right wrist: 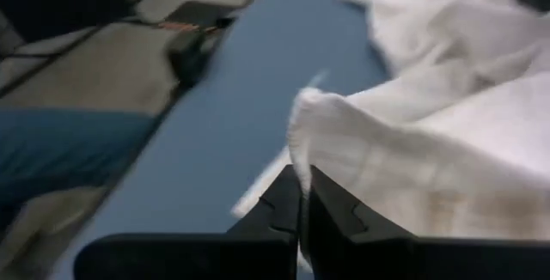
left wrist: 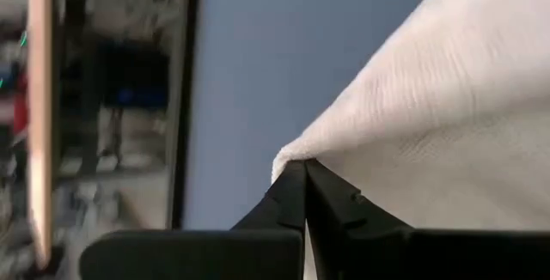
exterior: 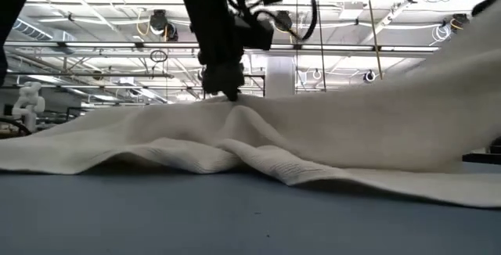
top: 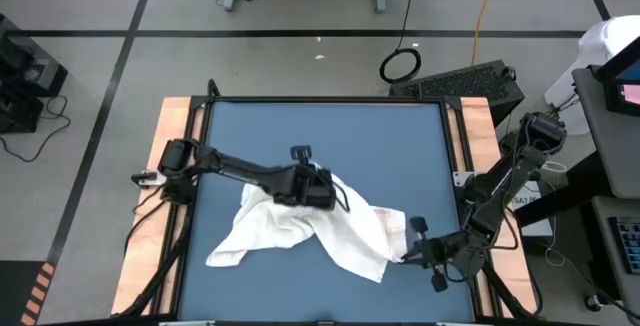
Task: Roll towel into tight, uniform cylinder
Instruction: Roll the white towel
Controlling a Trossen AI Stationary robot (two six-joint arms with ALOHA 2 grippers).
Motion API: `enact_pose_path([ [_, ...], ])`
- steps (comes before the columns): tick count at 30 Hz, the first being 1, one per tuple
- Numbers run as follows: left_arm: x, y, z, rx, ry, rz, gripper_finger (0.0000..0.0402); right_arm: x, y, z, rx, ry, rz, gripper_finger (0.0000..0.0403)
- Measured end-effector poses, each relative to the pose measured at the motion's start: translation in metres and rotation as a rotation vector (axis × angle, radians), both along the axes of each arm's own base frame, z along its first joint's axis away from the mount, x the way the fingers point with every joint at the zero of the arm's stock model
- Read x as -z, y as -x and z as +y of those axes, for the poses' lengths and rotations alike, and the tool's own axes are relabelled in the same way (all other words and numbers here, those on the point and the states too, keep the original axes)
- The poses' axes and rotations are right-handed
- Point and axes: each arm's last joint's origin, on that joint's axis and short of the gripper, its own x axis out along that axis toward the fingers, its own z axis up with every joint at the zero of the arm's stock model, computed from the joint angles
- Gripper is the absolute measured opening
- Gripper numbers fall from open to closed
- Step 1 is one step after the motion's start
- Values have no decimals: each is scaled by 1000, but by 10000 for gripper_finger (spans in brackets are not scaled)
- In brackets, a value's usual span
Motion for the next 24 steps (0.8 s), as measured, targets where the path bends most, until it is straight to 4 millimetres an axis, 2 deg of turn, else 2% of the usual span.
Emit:
enact_pose_path([
  [4, 1, 1, 16, -154, 83, -94, 5, -1, -2, -5, 110, 78, -64, 4],
  [7, -1, 0, 8, -151, 187, -113, 7, -1, -5, -8, 143, 132, -86, 4],
  [10, -7, -4, -4, -139, 288, -149, 31, 0, -9, -11, 153, 151, -81, 4],
  [14, -24, -10, -29, -95, 352, -215, 95, 6, -13, -12, 169, 172, -62, 4],
  [19, -55, -14, -69, -20, 317, -356, 181, 16, -18, -12, 177, 210, -35, 4],
  [24, -83, -20, -114, 105, 280, -593, 229, 21, -21, -13, 191, 231, -20, 4],
])
